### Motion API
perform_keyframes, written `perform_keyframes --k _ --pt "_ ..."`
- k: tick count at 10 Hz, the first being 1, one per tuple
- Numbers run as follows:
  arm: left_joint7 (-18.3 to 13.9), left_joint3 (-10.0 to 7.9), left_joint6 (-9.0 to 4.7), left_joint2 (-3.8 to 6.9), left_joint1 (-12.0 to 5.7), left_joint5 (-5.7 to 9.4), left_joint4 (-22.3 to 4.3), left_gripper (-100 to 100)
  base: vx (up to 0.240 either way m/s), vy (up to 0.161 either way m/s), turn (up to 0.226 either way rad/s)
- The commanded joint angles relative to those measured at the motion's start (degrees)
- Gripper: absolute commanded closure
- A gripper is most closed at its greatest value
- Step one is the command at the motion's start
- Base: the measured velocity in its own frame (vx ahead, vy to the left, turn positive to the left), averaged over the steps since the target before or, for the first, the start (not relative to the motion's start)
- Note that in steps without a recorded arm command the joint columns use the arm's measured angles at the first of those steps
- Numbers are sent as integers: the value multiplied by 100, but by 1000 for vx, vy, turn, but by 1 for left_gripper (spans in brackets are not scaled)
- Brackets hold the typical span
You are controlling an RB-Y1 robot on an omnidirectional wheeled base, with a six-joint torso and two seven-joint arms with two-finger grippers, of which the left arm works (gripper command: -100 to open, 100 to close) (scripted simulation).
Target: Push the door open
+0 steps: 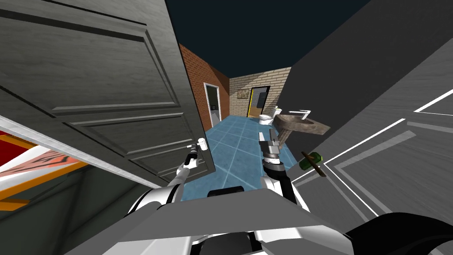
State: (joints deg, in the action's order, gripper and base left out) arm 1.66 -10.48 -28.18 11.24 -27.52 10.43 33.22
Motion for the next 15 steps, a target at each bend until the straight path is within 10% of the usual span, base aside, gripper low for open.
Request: perform_keyframes --k 1,15 --pt "59 -146 78 81 92 47 134 100 120 -58 35" --pt "255 -803 26 424 199 285 25 100 166 -87 63"
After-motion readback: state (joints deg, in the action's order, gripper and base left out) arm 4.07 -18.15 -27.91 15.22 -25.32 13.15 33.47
